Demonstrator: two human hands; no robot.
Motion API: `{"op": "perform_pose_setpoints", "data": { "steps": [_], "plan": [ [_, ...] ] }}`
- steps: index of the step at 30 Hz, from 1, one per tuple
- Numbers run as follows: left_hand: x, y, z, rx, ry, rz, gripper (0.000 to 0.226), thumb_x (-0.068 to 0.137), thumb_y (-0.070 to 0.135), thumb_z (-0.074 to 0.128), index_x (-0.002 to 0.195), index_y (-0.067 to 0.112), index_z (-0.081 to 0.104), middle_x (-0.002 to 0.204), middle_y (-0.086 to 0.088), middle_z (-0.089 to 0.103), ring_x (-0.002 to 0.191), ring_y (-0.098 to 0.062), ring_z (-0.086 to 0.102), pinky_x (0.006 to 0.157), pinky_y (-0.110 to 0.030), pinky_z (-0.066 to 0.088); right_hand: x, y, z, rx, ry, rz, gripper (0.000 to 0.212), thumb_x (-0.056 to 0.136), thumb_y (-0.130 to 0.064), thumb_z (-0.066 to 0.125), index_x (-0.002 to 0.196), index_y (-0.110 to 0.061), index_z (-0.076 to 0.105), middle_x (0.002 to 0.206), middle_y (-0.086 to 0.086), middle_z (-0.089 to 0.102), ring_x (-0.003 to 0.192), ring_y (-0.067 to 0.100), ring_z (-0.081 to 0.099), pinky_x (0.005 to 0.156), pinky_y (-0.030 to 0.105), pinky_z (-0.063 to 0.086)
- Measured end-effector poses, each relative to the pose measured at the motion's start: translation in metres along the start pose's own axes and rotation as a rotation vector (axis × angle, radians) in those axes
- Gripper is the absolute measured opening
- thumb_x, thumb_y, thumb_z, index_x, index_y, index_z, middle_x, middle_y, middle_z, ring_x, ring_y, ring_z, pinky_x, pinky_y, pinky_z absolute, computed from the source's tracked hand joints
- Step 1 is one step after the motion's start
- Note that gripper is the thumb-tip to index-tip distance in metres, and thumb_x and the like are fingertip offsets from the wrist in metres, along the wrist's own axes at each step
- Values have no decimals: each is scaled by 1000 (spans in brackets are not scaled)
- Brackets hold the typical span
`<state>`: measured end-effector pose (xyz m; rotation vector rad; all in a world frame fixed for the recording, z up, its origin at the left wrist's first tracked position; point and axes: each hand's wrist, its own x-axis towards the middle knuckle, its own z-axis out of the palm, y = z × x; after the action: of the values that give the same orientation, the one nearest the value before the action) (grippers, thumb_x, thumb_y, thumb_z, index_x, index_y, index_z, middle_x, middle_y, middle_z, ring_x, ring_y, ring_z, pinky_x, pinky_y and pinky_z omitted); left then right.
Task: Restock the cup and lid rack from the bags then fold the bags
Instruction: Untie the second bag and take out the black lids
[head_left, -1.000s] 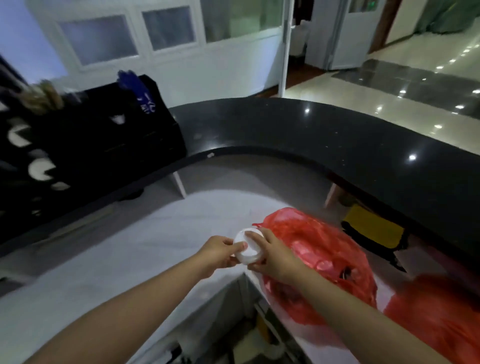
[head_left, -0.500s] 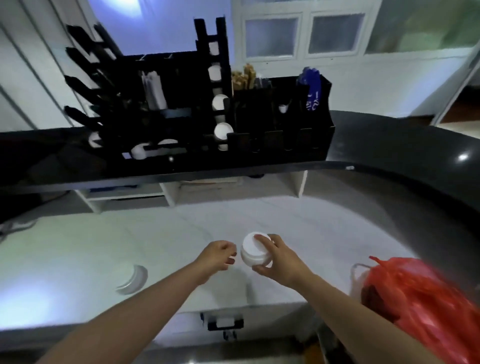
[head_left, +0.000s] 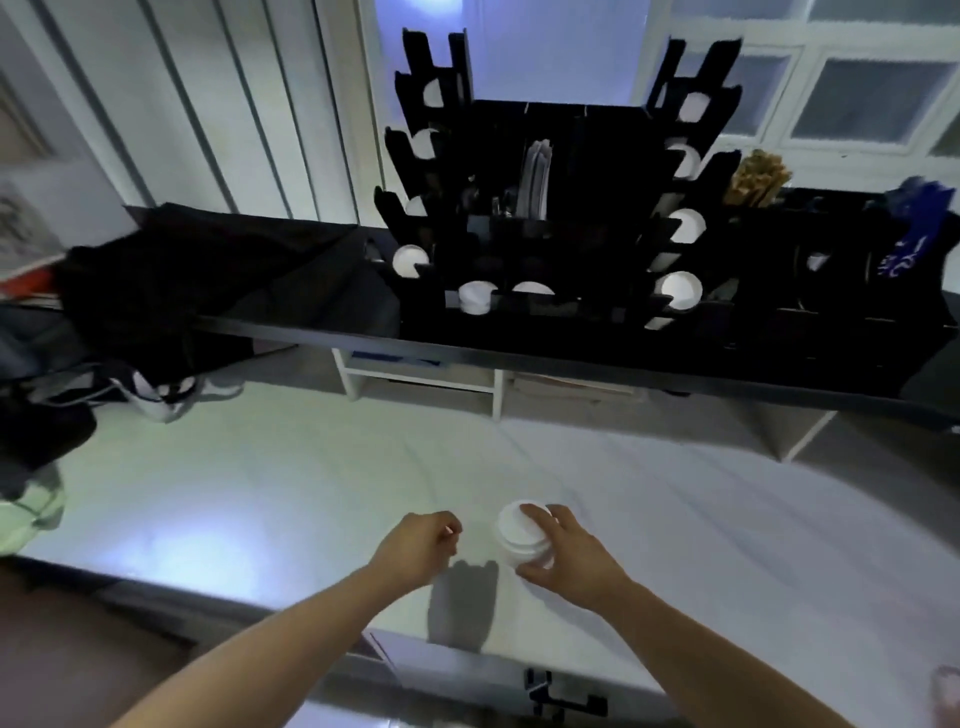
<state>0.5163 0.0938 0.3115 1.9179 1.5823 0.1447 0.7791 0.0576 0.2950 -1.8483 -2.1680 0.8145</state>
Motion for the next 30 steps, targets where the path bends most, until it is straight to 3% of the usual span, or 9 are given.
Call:
{"op": "perform_pose_setpoints", "data": {
  "steps": [5,8,10,16,19,22,26,28,30],
  "plan": [
    [7,-48,-5,317,-2,184,41,95,17,45,130,28,64,116,-4,69,107,-25,63,86,-33,51,24,-17,48,23,-52,116,85,84,-54,69,154,-33,26,151,0,30,128,23,49,106,31,43],
    [11,-67,0,371,-24,271,49,91,16,46,138,23,58,145,1,55,133,-24,48,104,-35,44,30,-20,75,-4,-65,136,85,86,-54,67,156,-31,25,153,2,31,132,22,46,110,28,38],
    [13,-76,5,406,-10,304,46,93,19,48,138,20,60,151,0,49,138,-26,44,109,-38,41,34,-20,89,-72,-64,132,86,87,-57,64,157,-30,23,156,2,29,138,22,40,114,28,32],
    [24,-76,10,391,168,438,28,91,23,57,112,17,74,124,-3,68,115,-29,62,103,-41,47,30,-24,105,-115,-40,153,98,82,-71,60,159,-36,11,168,-2,3,154,18,12,121,33,18],
    [39,-56,17,367,201,587,22,86,21,62,102,18,77,107,1,73,99,-25,66,95,-40,51,20,-20,91,-26,57,190,84,89,-66,58,158,-33,22,168,1,13,152,17,22,119,31,22],
    [55,-21,29,379,125,663,18,81,15,71,97,20,77,92,3,75,90,-23,69,95,-39,49,1,-3,69,-18,164,277,61,100,-51,52,154,-27,36,164,3,26,148,20,33,118,33,29],
    [68,45,54,493,3,685,33,94,17,54,123,27,65,96,2,75,102,-18,67,115,-35,28,-45,36,36,-3,253,416,50,103,-44,47,150,-26,43,161,1,32,144,21,38,116,33,31],
    [72,77,72,539,-34,750,39,96,16,49,131,29,59,104,3,74,107,-17,65,116,-30,22,-74,58,21,2,281,480,48,103,-43,46,149,-27,44,161,0,33,142,21,40,115,33,32],
    [71,111,87,557,-73,824,40,95,16,47,131,27,60,105,2,74,103,-20,66,113,-28,26,-104,78,6,11,314,552,46,104,-44,45,147,-29,46,160,-2,34,140,21,42,115,34,33]
  ]
}}
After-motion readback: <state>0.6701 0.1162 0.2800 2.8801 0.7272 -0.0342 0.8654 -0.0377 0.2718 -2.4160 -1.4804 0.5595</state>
